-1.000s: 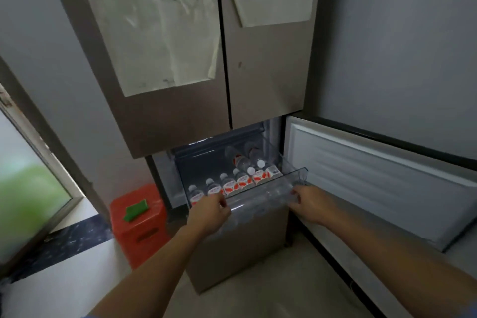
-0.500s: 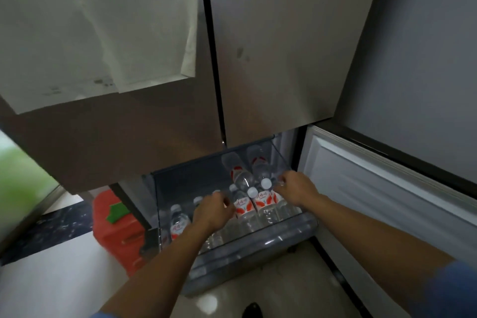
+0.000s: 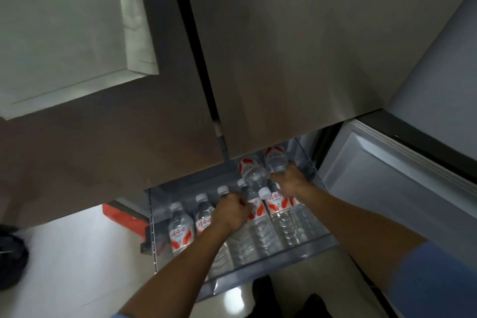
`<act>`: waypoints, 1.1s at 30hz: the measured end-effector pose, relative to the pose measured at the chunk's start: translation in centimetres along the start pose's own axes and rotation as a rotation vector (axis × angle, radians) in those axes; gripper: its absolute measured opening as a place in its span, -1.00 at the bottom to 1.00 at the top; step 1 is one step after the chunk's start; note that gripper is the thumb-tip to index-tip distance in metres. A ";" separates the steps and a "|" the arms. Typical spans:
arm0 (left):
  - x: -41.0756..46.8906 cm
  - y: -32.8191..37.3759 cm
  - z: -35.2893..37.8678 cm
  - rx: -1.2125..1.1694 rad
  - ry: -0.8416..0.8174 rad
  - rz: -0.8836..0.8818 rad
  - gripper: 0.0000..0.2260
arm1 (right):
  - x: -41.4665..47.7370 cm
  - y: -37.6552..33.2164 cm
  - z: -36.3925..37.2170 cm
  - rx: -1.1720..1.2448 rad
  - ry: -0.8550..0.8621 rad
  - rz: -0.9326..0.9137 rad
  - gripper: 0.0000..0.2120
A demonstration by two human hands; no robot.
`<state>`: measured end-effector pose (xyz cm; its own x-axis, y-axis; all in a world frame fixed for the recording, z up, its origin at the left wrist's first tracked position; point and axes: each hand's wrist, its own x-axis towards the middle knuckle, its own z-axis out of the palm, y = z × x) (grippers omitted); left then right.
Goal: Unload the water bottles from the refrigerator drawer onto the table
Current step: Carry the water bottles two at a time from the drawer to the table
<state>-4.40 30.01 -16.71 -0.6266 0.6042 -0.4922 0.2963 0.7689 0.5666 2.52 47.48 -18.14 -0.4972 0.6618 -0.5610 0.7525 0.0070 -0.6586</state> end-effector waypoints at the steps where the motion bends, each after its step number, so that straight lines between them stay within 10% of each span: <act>1: 0.2 0.2 0.2 -0.043 -0.007 -0.008 -0.82 | 0.5 0.6 0.2 0.032 -0.003 0.008 -0.44; 10: 3.0 3.3 2.7 -0.133 0.112 -0.161 -0.40 | -3.5 2.5 -2.3 0.585 -0.030 0.102 -0.71; 15: 3.4 4.3 3.3 -0.090 0.159 -0.205 -0.54 | -4.8 3.3 -3.5 0.766 -0.050 0.164 -0.77; 27: 2.1 1.8 0.8 -0.413 0.171 -0.232 -0.68 | -6.8 3.9 -4.1 0.793 -0.066 0.156 -0.76; 33: -1.9 2.3 -2.1 -0.471 0.519 -0.154 -0.68 | -8.6 3.6 -5.9 0.637 -0.083 0.099 -0.73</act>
<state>-4.04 30.18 -13.15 -0.9331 0.2284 -0.2778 -0.0923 0.5944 0.7989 12.04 46.26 -12.71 -0.4899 0.5763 -0.6541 0.4057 -0.5134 -0.7562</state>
